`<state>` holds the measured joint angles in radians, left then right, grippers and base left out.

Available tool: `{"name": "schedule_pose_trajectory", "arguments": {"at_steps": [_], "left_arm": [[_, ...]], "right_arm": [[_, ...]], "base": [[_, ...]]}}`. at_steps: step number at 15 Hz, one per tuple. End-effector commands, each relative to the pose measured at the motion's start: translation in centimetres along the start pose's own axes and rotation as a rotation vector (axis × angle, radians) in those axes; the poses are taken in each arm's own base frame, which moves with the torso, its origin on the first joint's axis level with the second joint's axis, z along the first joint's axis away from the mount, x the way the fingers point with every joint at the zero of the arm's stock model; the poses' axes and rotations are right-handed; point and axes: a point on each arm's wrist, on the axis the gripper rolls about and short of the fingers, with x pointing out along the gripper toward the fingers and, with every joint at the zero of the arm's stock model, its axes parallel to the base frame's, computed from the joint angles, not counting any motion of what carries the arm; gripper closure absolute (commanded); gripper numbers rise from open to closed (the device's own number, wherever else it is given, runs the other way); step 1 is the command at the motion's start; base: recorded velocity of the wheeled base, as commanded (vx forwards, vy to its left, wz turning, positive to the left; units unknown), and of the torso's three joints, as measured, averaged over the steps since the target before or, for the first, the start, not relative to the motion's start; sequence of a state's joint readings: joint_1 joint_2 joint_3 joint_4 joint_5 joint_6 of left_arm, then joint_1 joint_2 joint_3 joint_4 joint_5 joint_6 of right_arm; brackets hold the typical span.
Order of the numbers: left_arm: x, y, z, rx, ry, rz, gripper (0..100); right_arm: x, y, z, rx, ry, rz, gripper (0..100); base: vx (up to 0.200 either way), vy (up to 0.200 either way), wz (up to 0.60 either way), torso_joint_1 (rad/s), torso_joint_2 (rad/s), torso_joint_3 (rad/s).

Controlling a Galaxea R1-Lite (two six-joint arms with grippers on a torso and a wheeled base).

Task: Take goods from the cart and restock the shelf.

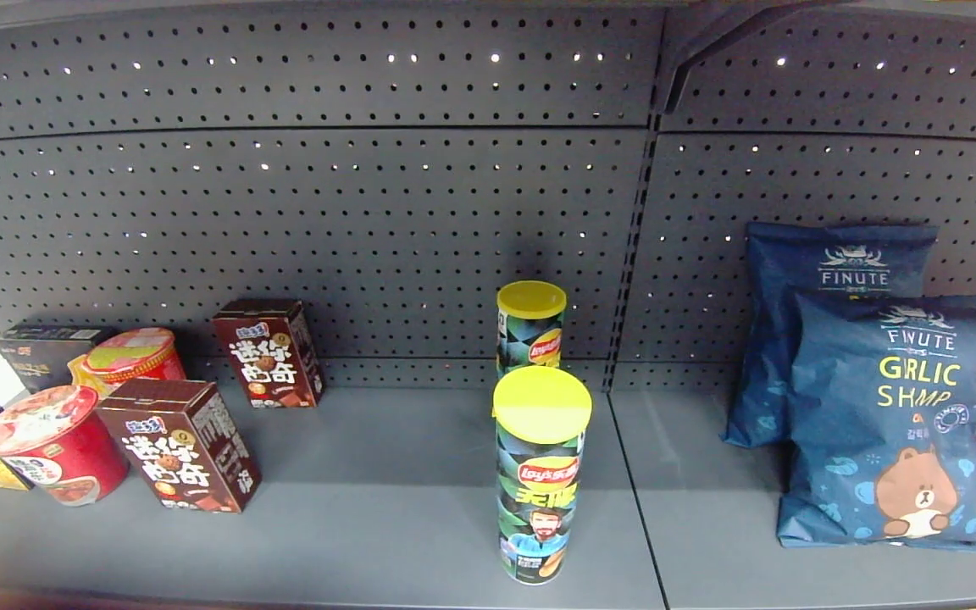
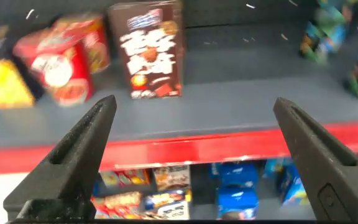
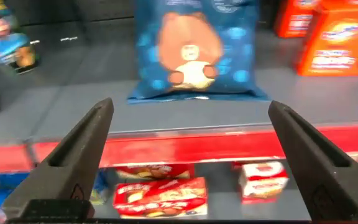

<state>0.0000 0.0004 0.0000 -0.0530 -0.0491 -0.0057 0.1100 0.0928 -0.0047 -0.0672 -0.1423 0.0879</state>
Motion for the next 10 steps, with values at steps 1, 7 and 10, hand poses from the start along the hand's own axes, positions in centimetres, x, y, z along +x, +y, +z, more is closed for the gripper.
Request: {"name": "schedule_pose_trajectory", "arguments": {"at_steps": [1, 7, 10], "left_arm": [[0.00, 0.05, 0.02, -0.020, -0.003, 0.020, 0], [0.00, 0.01, 0.07, -0.009, -0.007, 0.000, 0], [-0.01, -0.11, 0.07, -0.009, -0.007, -0.051, 0]], "right_arm": [[0.03, -0.22, 0.03, -0.005, -0.004, -0.101, 0], [-0.06, 0.35, -0.08, -0.057, 0.039, 0.161, 0], [-0.12, 0.31, -0.03, -0.056, 0.026, 0.042, 0]], "base": [[0.000, 0.000, 0.00, 0.000, 0.00, 0.000], [0.000, 0.000, 0.00, 0.000, 0.00, 0.000], [0.000, 0.000, 0.00, 0.000, 0.00, 0.000]]}}
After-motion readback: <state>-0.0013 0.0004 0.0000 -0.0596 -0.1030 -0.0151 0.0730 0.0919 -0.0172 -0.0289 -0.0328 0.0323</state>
